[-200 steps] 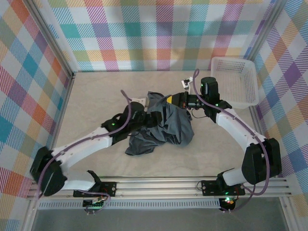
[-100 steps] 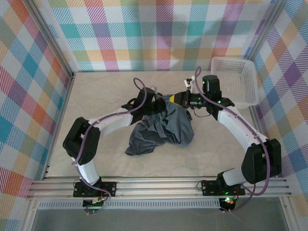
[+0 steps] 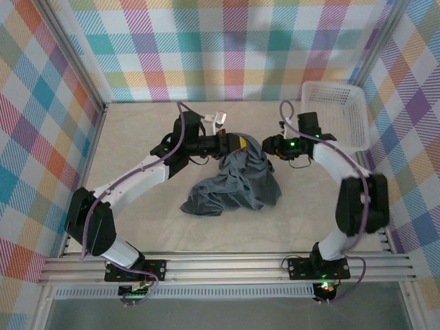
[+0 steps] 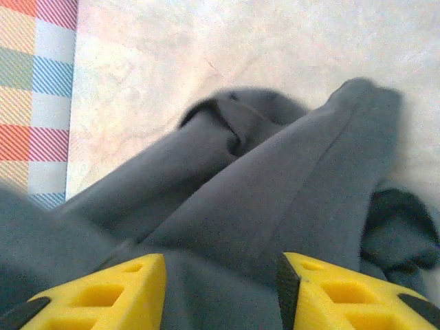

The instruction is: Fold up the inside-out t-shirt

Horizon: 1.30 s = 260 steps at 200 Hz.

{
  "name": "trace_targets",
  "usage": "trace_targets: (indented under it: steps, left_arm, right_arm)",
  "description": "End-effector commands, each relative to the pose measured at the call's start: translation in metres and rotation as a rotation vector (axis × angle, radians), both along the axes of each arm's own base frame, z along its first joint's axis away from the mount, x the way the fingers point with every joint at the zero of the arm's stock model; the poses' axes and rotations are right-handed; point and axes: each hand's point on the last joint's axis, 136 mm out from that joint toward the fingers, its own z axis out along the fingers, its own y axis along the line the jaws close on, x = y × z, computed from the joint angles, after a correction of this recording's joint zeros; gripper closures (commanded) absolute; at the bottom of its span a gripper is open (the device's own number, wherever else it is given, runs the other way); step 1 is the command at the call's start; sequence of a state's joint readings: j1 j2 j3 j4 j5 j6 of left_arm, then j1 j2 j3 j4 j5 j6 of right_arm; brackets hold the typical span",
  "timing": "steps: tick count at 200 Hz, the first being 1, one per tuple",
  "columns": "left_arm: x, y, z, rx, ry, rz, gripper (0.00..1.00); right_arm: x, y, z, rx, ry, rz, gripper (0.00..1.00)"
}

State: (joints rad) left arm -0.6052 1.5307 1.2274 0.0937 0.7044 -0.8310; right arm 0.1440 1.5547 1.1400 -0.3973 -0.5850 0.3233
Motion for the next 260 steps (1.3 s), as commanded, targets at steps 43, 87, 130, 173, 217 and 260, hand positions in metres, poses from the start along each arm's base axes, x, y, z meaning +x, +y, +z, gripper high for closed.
trace_targets:
  steps: [43, 87, 130, 173, 217, 260]
  left_arm:
    - [-0.002, 0.006, -0.012, 0.103, -0.002, -0.037, 1.00]
    - [-0.002, 0.004, -0.003, 0.085, -0.017, -0.047, 1.00]
    - [0.051, 0.043, -0.028, 0.204, 0.001, 0.133, 1.00]
    - [0.087, 0.038, -0.051, 0.210, -0.043, 0.167, 0.60]
    - [0.058, 0.091, -0.031, 0.375, -0.226, 0.307, 0.49]
    - [-0.017, 0.058, -0.033, 0.473, -0.375, 0.204, 0.48]
  right_arm:
    - [-0.084, 0.028, 0.099, 0.046, -0.669, 0.184, 0.24]
    - [-0.059, 0.060, 0.092, 0.120, -0.580, 0.298, 0.53]
    - [-0.086, 0.079, 0.144, 0.387, -0.439, 0.400, 1.00]
    - [-0.074, 0.064, 0.170, 0.583, -0.322, 0.107, 1.00]
    - [-0.047, 0.069, 0.152, 0.562, -0.133, 0.023, 1.00]
    - [-0.036, 0.071, 0.140, 0.537, -0.031, -0.019, 1.00]
